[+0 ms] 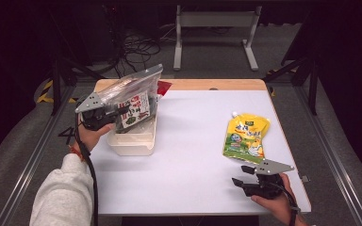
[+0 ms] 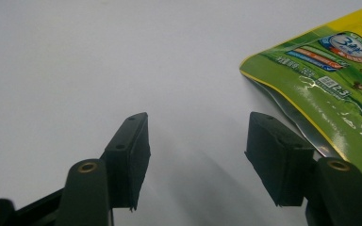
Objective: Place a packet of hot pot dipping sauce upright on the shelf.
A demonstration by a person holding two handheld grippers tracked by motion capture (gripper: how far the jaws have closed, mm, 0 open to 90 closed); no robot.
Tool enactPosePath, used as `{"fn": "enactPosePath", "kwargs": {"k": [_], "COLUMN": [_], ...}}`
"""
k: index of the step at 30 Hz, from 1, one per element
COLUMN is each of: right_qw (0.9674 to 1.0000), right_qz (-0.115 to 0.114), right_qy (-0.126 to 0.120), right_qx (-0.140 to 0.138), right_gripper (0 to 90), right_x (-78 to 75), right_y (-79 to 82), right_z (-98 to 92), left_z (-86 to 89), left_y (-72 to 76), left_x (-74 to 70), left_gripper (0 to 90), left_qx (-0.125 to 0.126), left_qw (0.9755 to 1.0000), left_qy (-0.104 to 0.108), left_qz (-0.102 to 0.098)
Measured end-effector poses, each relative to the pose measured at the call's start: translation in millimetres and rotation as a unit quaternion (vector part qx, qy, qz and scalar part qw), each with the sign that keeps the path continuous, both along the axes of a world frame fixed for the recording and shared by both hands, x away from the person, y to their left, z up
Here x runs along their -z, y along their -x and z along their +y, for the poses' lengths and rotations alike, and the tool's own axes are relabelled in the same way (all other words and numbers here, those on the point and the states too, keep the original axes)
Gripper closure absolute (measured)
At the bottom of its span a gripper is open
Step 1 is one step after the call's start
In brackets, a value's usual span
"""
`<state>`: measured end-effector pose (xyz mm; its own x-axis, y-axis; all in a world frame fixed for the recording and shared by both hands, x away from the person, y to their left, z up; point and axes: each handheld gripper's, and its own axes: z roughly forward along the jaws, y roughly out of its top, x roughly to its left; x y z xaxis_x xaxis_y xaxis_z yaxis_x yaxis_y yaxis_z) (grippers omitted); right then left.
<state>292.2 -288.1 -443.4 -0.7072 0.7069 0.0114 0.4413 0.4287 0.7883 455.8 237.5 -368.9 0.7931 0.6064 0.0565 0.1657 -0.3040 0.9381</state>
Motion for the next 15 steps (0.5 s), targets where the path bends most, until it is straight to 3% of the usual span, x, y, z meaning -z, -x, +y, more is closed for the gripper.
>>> {"fn": "enactPosePath", "kwargs": {"k": [5,10,15], "right_qw": [1.0000,1.0000,0.9998], "right_qz": [-0.002,-0.008,-0.013], "right_qy": [-0.001,0.002,-0.001], "right_qx": [0.001,0.004,0.012], "right_gripper": [39.9,40.0,40.1], "right_x": [-0.9,-3.1,-5.8], "right_y": [0.0,0.1,-1.7], "right_z": [-0.2,-1.8,-5.9], "left_z": [2.1,6.9,7.9], "left_y": [0.9,1.6,4.5], "left_x": [3.1,6.1,3.2], "left_gripper": [78.7,75.7,69.3], "left_qx": [0.001,-0.012,-0.028], "left_qw": [1.0000,0.9996,0.9995], "left_qy": [0.005,0.023,0.012], "left_qz": [0.002,0.011,0.008]}}
